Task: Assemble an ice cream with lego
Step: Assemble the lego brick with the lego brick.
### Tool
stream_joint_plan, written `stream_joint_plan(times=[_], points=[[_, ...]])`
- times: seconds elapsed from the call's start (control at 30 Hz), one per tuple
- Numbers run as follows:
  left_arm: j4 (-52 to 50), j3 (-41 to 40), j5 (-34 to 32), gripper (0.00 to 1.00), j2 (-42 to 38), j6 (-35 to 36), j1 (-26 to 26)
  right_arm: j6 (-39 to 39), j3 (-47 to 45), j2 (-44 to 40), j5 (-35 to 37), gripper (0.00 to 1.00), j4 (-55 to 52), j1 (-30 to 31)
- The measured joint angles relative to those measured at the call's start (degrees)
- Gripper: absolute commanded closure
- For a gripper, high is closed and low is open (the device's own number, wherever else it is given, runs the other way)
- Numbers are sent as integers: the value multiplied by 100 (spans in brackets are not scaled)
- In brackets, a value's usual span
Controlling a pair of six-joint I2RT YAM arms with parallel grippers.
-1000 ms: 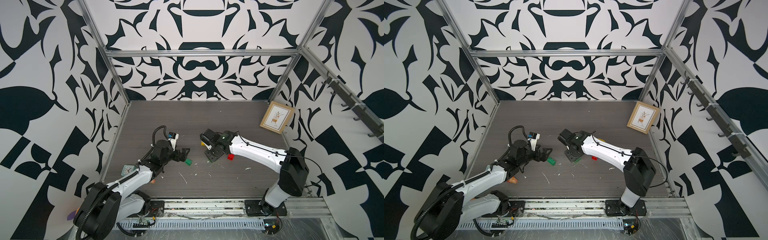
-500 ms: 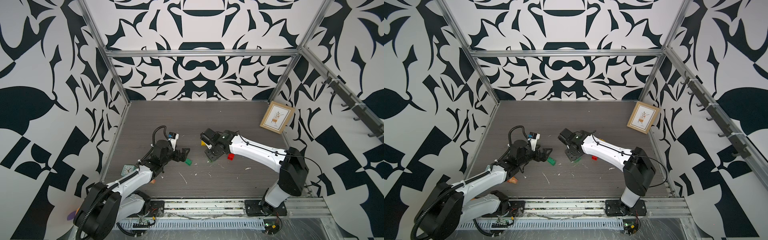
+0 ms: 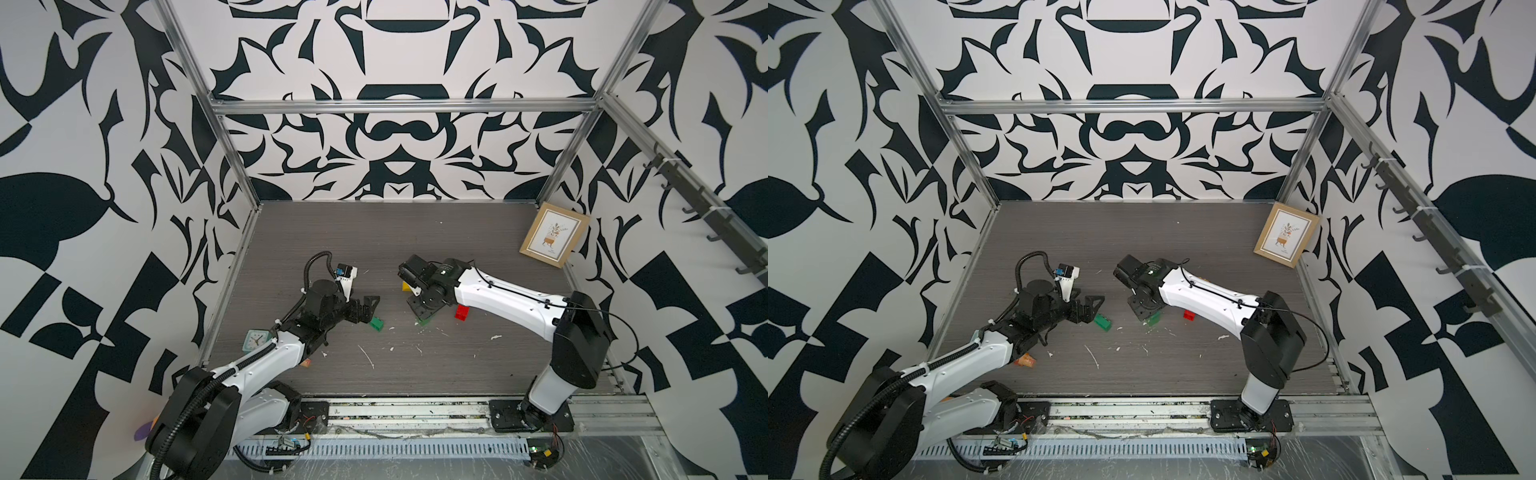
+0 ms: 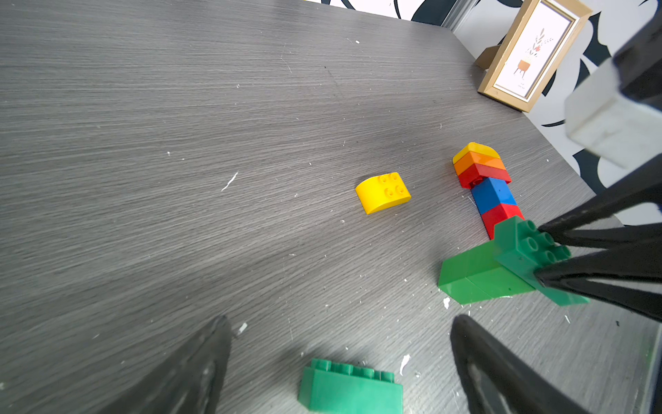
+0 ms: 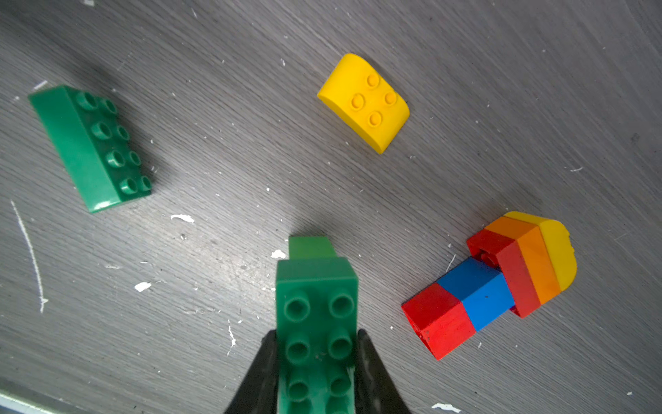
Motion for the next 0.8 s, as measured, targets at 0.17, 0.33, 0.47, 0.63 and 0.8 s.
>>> stream_joint_plan(times=[0.17, 0.33, 0.47, 0.63, 0.8], points=[[0, 0, -7, 1, 0, 0, 0, -2, 13, 7, 66, 68, 0, 0], [-2, 0, -9, 1, -2, 0, 0, -24, 13, 7, 149, 66, 7, 0], [-2, 0, -13, 1, -4, 2, 0, -70, 13, 4, 157, 62, 50, -2], [-4, 0, -17, 1, -4, 2, 0, -122, 13, 4, 146, 59, 107, -4], [-4, 0, -20, 1, -4, 2, 0, -133, 11, -2, 149, 59, 146, -4]])
